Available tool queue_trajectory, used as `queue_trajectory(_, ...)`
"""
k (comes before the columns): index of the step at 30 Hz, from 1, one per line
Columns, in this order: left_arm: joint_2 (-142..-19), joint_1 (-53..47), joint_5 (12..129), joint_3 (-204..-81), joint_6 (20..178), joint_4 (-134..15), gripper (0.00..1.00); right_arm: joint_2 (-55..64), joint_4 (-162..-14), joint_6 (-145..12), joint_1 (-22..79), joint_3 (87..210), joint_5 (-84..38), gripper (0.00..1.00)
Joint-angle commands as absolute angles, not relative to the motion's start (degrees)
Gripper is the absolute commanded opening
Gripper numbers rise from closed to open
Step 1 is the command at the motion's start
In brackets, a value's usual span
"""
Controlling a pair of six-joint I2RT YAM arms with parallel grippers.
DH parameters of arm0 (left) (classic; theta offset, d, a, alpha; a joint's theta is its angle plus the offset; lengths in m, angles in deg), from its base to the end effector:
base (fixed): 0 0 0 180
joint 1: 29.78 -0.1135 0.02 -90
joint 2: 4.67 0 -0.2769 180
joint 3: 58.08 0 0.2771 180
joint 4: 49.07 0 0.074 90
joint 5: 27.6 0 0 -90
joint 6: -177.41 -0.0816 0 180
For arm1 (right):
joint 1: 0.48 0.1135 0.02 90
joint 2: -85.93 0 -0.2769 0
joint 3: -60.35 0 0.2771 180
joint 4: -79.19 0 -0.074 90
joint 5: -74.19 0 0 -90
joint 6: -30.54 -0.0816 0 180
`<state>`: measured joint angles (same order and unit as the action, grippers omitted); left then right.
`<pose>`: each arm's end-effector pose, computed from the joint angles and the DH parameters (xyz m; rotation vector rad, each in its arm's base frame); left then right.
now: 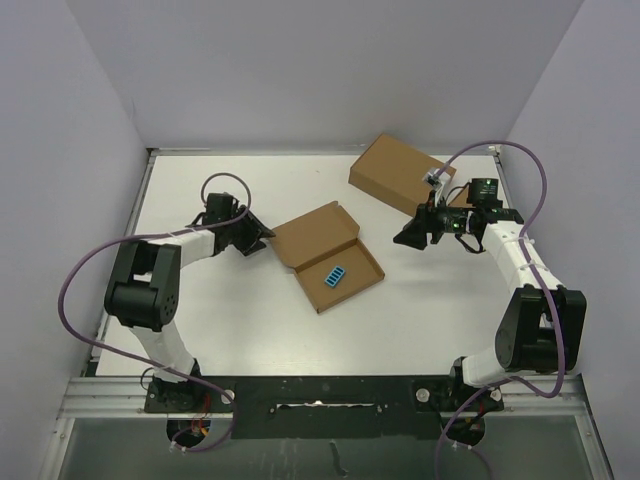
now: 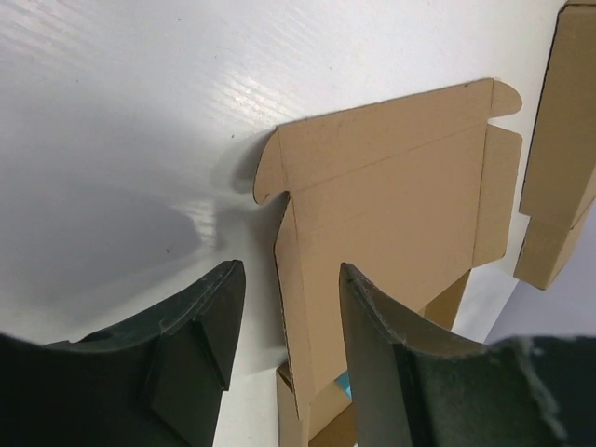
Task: Fold the paper box
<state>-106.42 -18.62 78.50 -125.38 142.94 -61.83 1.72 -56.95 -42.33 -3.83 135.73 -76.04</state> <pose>0.3963 -0.1013 0.1160 -0.8276 2.4016 -0.8459 0.3389 0.0511 0.2554 -0.6652 2.0510 1.0808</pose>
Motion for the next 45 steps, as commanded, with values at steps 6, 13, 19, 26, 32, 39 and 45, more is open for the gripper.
queue_trajectory(6,-111.88,-17.74,79.07,-130.41,143.48,-61.90,0.34,2.35,-58.33,-41.98,-4.09,135.70,-77.50,0.61)
queue_trajectory(13,-112.82,-17.78,80.65,-130.37,143.25,-59.77,0.16,2.38,-58.29,-41.88,-4.08,135.70,-77.45,0.61)
queue_trajectory(19,-112.55,-17.74,81.39,-130.53,141.24,-59.09,0.01,2.41,-58.36,-41.96,-4.04,135.66,-77.51,0.61)
queue_trajectory(26,-107.48,-16.39,80.46,-128.49,133.56,-55.22,0.00,1.28,-59.92,-43.94,-4.02,134.79,-79.08,0.61)
queue_trajectory(32,-102.13,-14.84,80.57,-125.04,123.98,-48.78,0.00,-1.93,-63.01,-47.25,-3.90,133.84,-80.73,0.60)
queue_trajectory(39,-98.92,-11.89,81.73,-123.43,113.17,-44.67,0.00,-5.12,-67.46,-52.27,-3.83,132.52,-80.60,0.60)
queue_trajectory(45,-95.24,-8.03,79.68,-119.72,105.07,-38.03,0.00,-8.31,-70.16,-56.95,-3.86,132.31,-79.00,0.59)
